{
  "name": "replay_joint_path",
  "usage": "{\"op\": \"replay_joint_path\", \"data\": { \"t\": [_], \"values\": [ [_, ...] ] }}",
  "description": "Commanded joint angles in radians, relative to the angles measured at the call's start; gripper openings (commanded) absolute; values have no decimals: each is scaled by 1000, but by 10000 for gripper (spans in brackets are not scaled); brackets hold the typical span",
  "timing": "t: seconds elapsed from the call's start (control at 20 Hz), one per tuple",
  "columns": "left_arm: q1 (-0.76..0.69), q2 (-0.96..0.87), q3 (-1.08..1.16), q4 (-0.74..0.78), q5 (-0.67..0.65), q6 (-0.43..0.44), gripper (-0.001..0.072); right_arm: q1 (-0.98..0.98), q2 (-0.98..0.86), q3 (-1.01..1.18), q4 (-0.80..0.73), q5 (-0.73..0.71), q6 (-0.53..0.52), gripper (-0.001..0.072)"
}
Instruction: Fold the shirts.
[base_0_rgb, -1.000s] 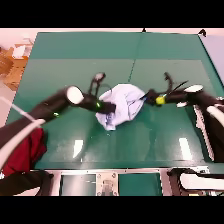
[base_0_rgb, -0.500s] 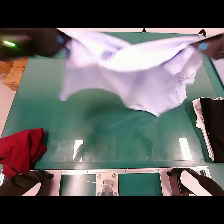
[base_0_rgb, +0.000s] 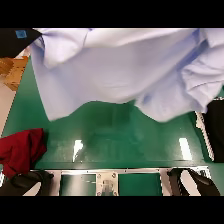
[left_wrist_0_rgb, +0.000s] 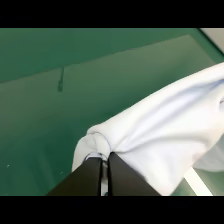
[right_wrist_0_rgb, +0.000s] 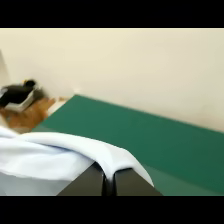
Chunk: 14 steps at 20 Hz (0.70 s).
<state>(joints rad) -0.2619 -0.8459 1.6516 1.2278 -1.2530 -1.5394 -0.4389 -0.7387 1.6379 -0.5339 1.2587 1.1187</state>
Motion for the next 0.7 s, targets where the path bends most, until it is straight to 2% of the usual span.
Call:
{"op": "replay_joint_path", "data": {
  "t": [0.0,0.3,0.4,0.55,0.65],
  "values": [
    [2,2,34,52,-11,3,23,-2,-3,14,-6,-120,-29,22],
    [2,-106,-87,216,-16,2,23,64,-216,-67,-9,-88,-33,22],
    [2,-208,-162,266,21,2,23,138,-341,-119,-10,-104,-59,22],
    [4,-430,-222,309,146,4,23,256,-588,-155,-9,-206,-66,22],
    [55,-594,-207,278,213,4,23,317,-756,-148,-9,-276,-65,22]
  ]
}}
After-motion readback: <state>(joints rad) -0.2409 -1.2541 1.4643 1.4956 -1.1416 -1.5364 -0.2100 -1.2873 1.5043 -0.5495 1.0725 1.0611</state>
